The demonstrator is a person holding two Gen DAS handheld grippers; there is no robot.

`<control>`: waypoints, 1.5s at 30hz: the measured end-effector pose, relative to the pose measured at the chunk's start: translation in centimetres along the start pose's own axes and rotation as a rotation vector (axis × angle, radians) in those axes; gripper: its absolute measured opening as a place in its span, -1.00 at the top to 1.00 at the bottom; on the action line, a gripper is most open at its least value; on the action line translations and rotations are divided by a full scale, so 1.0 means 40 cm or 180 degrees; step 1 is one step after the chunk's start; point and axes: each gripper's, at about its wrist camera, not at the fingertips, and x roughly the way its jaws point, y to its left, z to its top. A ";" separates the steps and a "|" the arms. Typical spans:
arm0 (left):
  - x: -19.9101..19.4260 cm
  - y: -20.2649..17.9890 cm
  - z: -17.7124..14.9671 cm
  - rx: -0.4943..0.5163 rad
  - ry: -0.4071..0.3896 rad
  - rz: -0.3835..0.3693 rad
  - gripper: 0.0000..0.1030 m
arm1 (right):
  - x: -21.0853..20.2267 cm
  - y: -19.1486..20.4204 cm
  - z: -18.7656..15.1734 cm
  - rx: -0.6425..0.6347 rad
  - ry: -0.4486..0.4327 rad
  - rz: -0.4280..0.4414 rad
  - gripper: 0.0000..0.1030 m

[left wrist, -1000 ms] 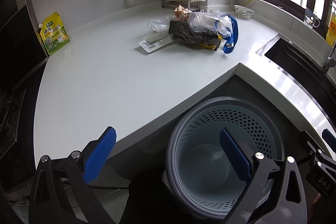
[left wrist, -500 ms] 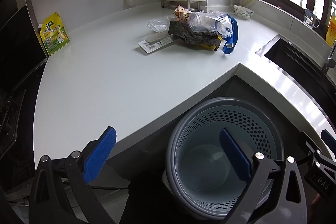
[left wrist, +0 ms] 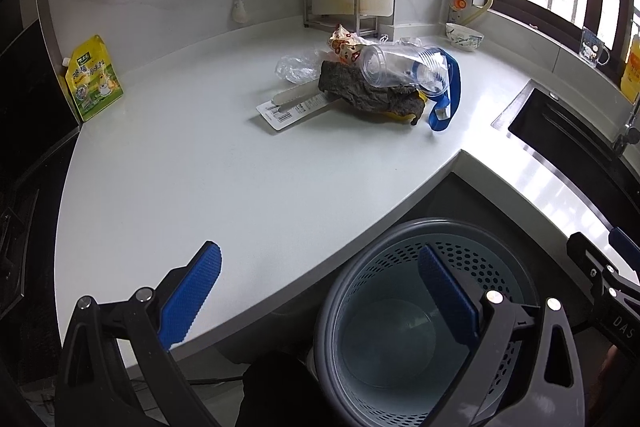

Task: Collect trash
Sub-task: 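Move the right tool to the clear cup and close on its blue strap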

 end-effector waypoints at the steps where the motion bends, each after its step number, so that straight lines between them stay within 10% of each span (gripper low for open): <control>1: 0.007 0.000 0.011 0.0003 -0.0002 -0.0002 -0.88 | 0.010 0.003 0.016 -0.0021 -0.0015 0.0006 -0.83; 25: 0.179 -0.031 0.198 0.0059 -0.0093 -0.0002 -0.88 | 0.363 0.105 0.292 -0.0429 0.0224 0.0360 -0.83; 45: 0.243 -0.033 0.220 0.0023 -0.0010 -0.0050 -0.88 | 0.533 0.155 0.326 -0.0587 0.0462 -0.0062 -0.81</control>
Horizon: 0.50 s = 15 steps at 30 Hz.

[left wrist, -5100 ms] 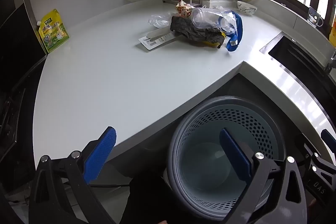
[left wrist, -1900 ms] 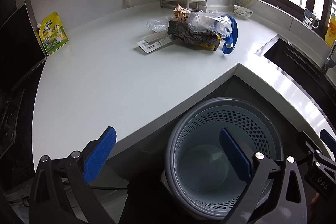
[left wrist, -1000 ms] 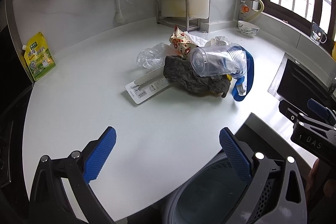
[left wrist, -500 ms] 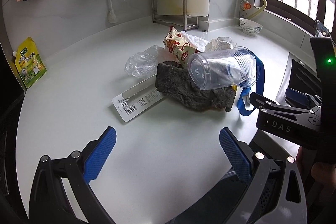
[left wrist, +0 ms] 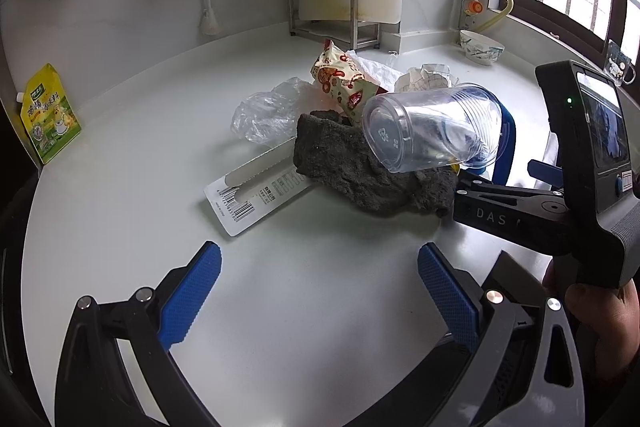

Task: Collect trash
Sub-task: 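Move the right tool to the clear cup and close on its blue strap, then lift the cup by the blue strap with the right tool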

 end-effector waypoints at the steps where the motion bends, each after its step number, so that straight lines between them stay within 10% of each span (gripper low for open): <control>1: 0.000 0.000 0.001 -0.0001 -0.0001 0.0000 -0.88 | 0.001 -0.001 0.001 0.0004 -0.0002 0.0012 -0.75; 9: 0.000 -0.001 0.011 -0.0091 -0.0013 -0.0084 -0.88 | -0.003 -0.030 0.004 0.0064 0.0010 0.0252 0.65; 15: -0.008 -0.021 0.036 -0.0186 -0.0113 -0.0155 -0.88 | -0.011 -0.088 -0.009 0.0234 0.0037 0.0425 0.84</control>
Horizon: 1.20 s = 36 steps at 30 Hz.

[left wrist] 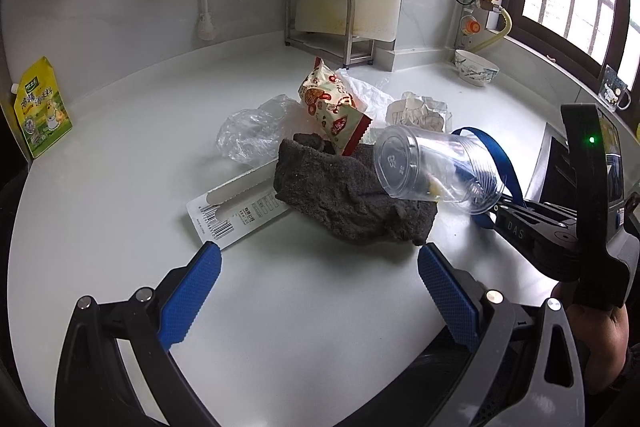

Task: Collect trash
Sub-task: 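Lift the cup by the blue strap with the right tool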

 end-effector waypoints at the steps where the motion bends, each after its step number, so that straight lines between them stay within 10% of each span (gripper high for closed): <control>1: 0.000 -0.006 0.003 -0.0006 -0.0016 -0.0010 -0.88 | -0.003 -0.012 -0.002 0.0045 -0.0005 0.0021 0.84; 14: 0.007 -0.080 0.008 0.0113 -0.0034 0.0030 -0.88 | -0.078 -0.117 0.005 0.0457 -0.0314 0.0327 0.84; 36: -0.047 -0.004 -0.010 -0.0003 -0.0090 0.0105 -0.88 | -0.183 -0.002 0.149 0.0172 -0.0574 0.0602 0.84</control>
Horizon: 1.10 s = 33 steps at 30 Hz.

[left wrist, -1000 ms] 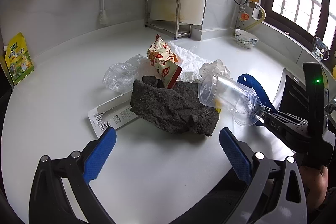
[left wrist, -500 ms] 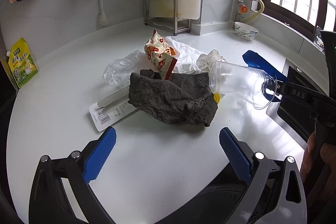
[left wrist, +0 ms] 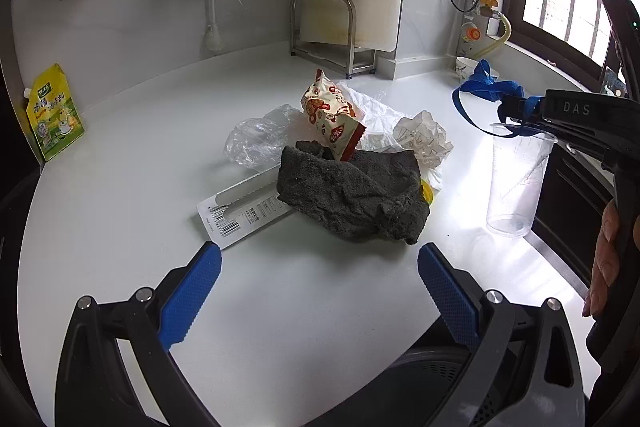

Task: Collect trash
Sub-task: 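Lift the cup by the blue strap with the right tool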

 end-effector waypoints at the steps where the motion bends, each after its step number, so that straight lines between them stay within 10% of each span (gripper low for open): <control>1: -0.003 0.004 0.000 -0.0010 -0.0014 0.0002 -0.88 | -0.002 0.009 0.007 -0.0030 -0.0013 0.0003 0.84; 33: -0.001 0.109 -0.015 -0.0271 -0.0065 -0.0042 -0.88 | 0.087 0.080 0.049 0.0042 0.0404 0.0382 0.46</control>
